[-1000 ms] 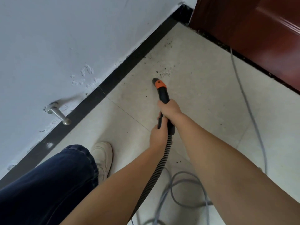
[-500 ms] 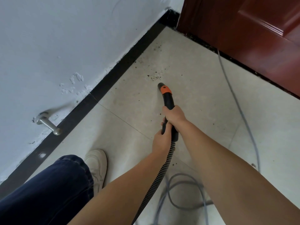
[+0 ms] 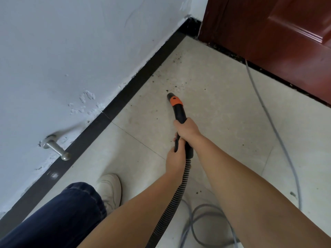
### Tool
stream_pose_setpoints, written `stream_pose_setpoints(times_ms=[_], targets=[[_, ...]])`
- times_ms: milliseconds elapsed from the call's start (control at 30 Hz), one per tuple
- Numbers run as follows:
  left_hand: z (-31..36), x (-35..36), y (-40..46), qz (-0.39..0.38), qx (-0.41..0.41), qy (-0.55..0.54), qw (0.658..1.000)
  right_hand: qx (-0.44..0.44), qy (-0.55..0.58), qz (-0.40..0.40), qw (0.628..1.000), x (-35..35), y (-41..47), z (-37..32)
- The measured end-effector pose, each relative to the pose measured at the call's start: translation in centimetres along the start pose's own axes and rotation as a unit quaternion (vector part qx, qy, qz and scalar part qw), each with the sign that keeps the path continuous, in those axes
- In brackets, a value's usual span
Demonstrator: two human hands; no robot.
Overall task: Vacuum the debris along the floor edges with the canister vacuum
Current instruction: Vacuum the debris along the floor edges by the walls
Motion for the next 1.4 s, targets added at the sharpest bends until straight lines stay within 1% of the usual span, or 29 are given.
stream_pose_setpoints(times_ms=[100, 200, 300, 367, 433, 533, 633, 700, 767, 867, 967, 1067, 1200, 1400], targets=[[-0.2, -2.5, 0.1, 0.036, -0.004, -0.015, 0.999, -0.021, -0.033, -0.033, 0.999, 3.2, -0.6, -1.2], [-0.2, -4.3, 0.5, 0.064, -0.007, -0.008, 0.998, -0.030, -0.042, -0.054, 0.997, 5.3, -0.9, -2.0], [0.3, -4.4, 0.8, 0.060, 0.000, 0.022, 0.998, -0.025, -0.027, -0.050, 0.998, 5.2, -0.6, -2.0], [0.5, -3.1, 0.9, 0.029, -0.004, 0.050, 0.998, -0.009, 0.000, -0.022, 1.000, 3.2, -0.1, -1.2], [0.6, -1.2, 0.7, -0.022, -0.024, 0.083, 0.996, 0.011, 0.034, 0.027, 0.999, 0.3, 0.0, 0.1], [1.1, 1.5, -0.1, -0.091, -0.059, 0.138, 0.985, 0.033, 0.063, 0.079, 0.994, -3.4, -0.2, 1.6], [1.8, 3.1, 0.0, -0.131, -0.081, 0.174, 0.973, 0.043, 0.065, 0.089, 0.993, -4.9, 0.0, 1.5], [2.7, 3.6, 0.8, -0.139, -0.084, 0.178, 0.971, 0.044, 0.065, 0.088, 0.993, -5.2, 0.8, 0.5], [3.6, 3.4, 2.3, -0.136, -0.081, 0.167, 0.973, 0.038, 0.062, 0.073, 0.995, -4.5, 1.8, -1.0], [4.4, 2.4, 3.7, -0.110, -0.069, 0.116, 0.985, 0.025, 0.035, 0.031, 0.999, -2.4, 3.0, -3.3], [3.8, 1.2, 4.2, -0.088, -0.067, 0.059, 0.992, 0.014, -0.006, -0.007, 1.000, -0.3, 3.0, -4.5], [3.0, 0.6, 4.4, -0.075, -0.057, 0.020, 0.995, 0.013, -0.010, -0.052, 0.999, 1.4, 2.9, -4.4], [3.6, 0.1, 4.9, -0.066, -0.029, 0.007, 0.997, -0.008, -0.021, -0.037, 0.999, 1.7, 3.6, -4.9], [5.5, -0.7, 6.0, -0.063, -0.026, 0.000, 0.998, -0.017, -0.023, -0.043, 0.999, 2.7, 4.8, -7.0]])
Point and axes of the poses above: each hand's wrist, its own y-axis towards the middle knuckle, its own x-axis out of the palm, z = x × y, the point moved 10 cm from there along y, towards the middle knuckle, and after that the axes turned 3 degrees about x, right-handed, at the moved point
